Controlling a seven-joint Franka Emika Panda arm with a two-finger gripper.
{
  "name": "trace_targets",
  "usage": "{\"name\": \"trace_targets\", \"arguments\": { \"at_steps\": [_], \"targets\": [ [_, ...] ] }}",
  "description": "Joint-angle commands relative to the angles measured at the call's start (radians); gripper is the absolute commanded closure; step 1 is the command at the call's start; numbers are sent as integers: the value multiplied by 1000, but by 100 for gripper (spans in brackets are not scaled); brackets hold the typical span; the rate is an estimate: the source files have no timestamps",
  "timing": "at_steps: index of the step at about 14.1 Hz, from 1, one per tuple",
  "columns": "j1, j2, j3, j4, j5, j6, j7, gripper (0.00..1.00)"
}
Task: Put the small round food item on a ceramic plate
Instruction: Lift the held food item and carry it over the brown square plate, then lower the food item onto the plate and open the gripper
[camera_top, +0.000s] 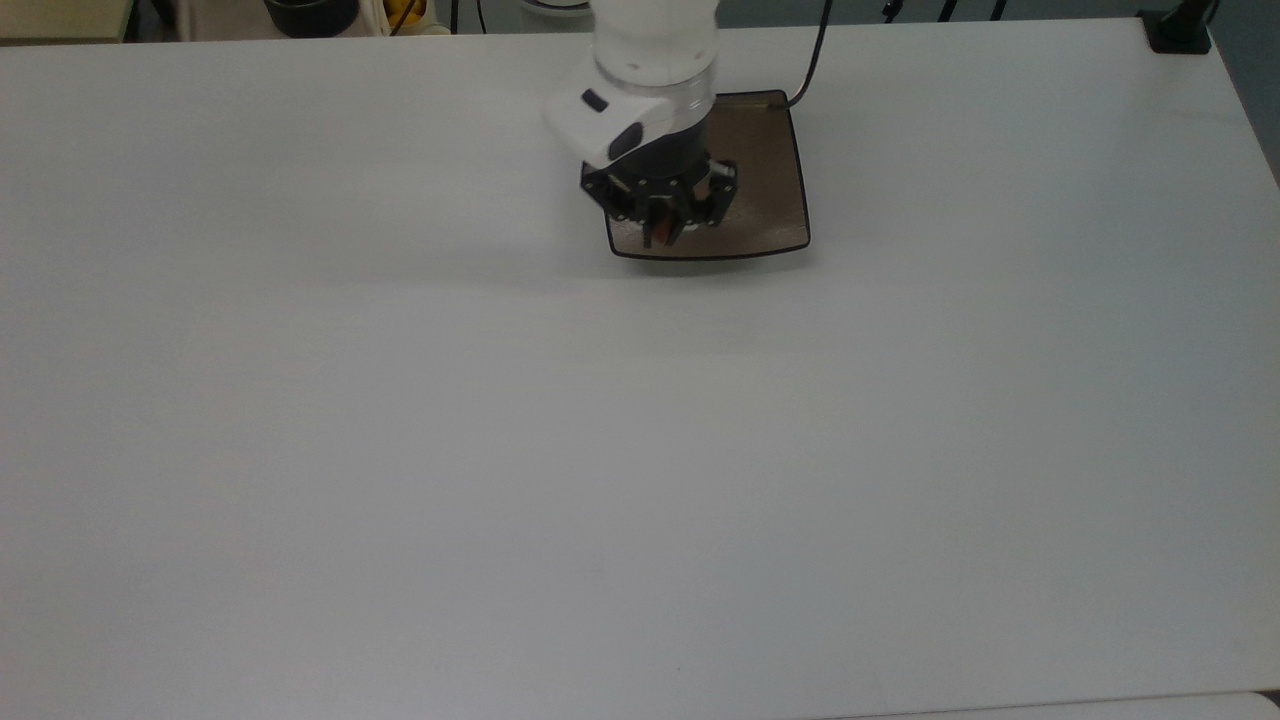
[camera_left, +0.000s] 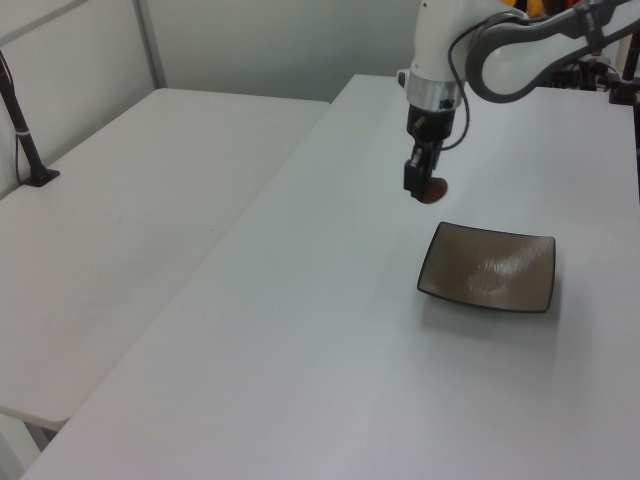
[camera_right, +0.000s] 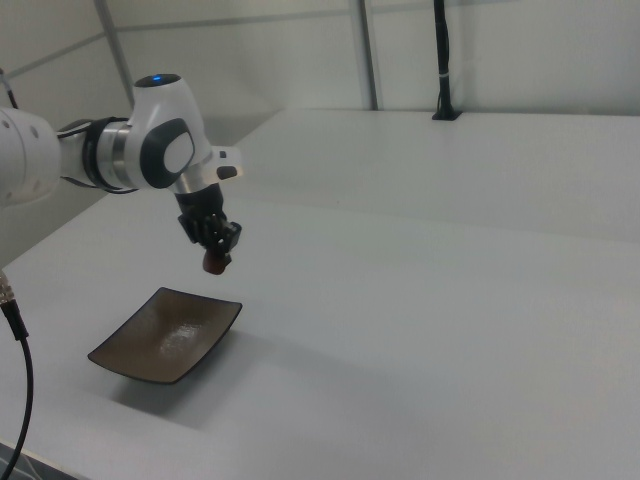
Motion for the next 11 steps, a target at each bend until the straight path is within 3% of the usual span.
{"name": "trace_targets", "arguments": {
  "at_steps": [1,2,11],
  "targets": [
    [51,-44,-12,-52,32,-53,20,10],
    [59,-44,-10,-52,32,-76,21,2],
    [54,-67,7,-44,32,-139,4,0]
  ]
}}
